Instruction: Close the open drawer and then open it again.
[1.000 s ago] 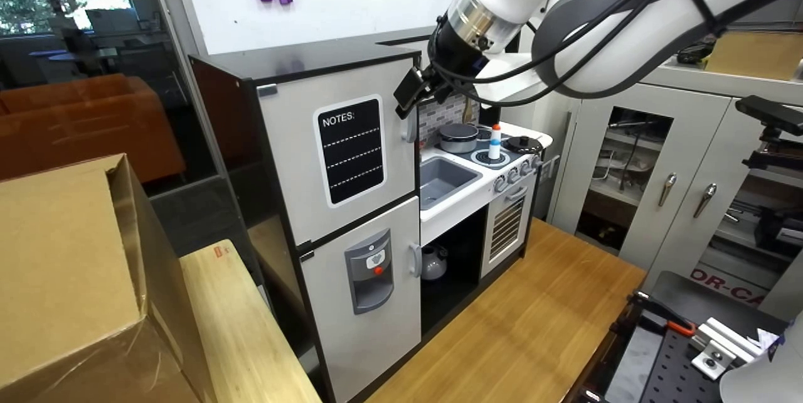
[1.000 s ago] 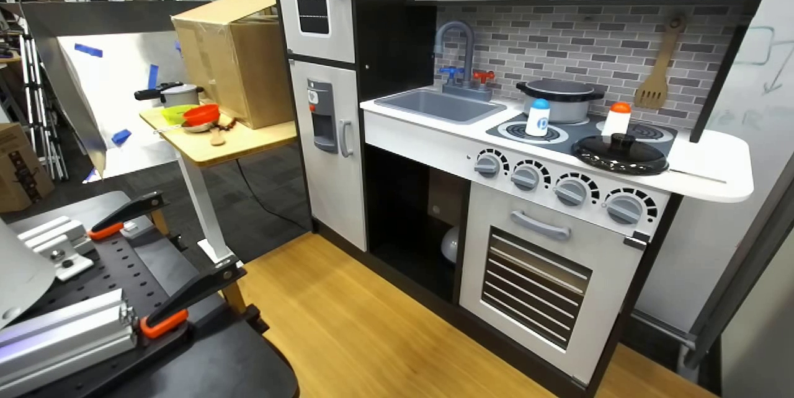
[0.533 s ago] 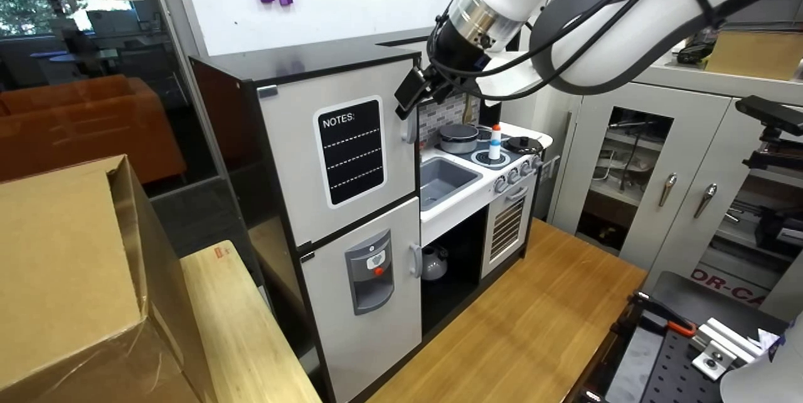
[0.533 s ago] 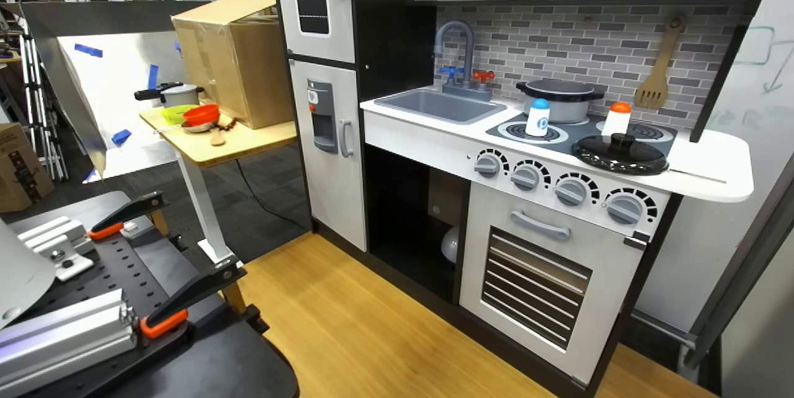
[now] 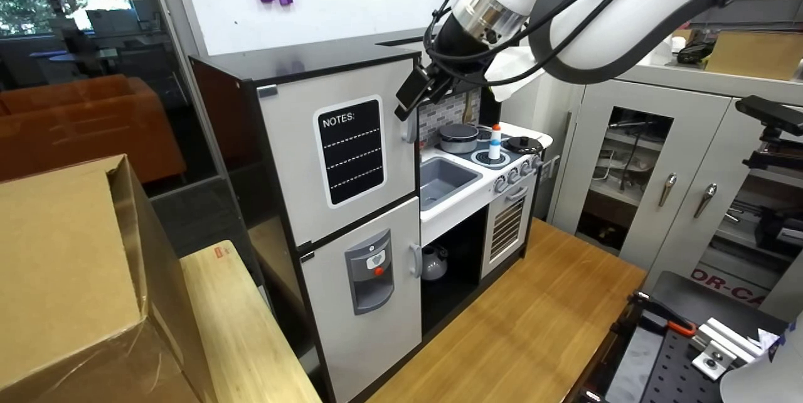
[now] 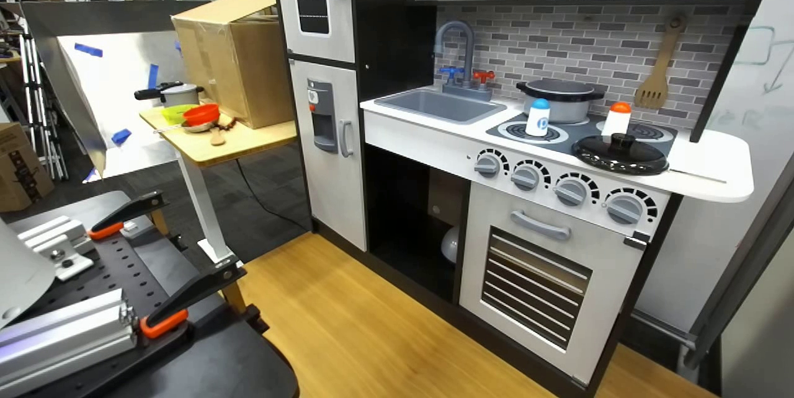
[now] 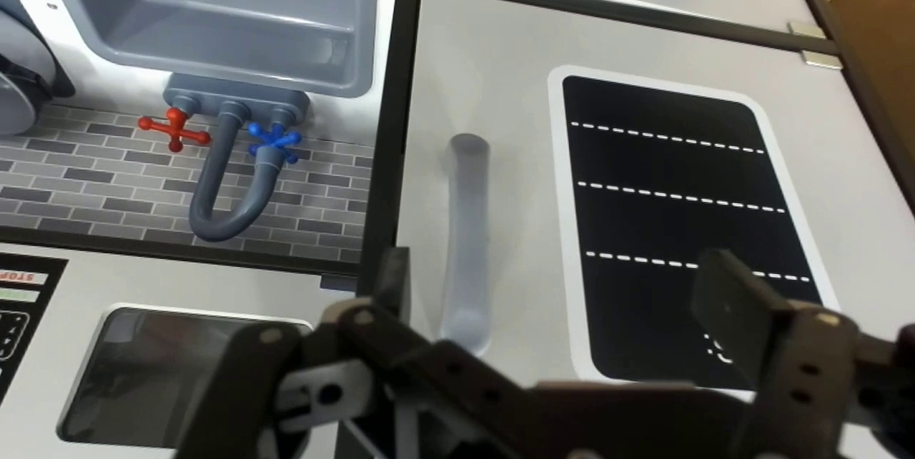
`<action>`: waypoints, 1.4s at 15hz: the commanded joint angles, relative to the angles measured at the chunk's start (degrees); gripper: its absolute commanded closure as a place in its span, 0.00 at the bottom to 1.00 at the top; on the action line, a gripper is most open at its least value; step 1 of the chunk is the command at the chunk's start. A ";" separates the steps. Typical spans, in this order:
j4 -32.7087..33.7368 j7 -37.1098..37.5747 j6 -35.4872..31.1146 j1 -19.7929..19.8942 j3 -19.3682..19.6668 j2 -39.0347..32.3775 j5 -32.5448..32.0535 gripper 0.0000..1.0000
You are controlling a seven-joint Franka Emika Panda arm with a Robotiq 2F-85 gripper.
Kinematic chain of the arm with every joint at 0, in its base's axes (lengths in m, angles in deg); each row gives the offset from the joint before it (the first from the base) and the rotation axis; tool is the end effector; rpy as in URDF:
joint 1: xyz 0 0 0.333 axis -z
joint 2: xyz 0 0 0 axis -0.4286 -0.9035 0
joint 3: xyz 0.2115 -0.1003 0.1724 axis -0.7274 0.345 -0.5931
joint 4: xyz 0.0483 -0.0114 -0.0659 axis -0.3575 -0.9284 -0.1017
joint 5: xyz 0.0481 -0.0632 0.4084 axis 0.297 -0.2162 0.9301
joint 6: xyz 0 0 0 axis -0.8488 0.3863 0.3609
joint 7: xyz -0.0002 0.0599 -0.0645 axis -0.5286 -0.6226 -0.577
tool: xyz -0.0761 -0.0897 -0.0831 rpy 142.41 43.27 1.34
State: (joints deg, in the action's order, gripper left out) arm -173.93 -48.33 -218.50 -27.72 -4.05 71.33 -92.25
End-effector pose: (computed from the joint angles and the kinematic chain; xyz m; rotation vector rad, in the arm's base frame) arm 0.5184 0.1316 0.4174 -2.9455 -0.2543 -1.0497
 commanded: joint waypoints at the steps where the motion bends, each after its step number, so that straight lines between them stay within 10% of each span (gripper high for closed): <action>1: 0.15 -1.91 0.67 0.27 0.77 -0.24 -0.48 0.00; 21: 11.81 5.04 6.10 2.71 -0.97 -11.36 -13.13 0.00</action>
State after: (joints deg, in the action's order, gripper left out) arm -164.65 -43.81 -213.18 -25.23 -4.55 62.08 -104.10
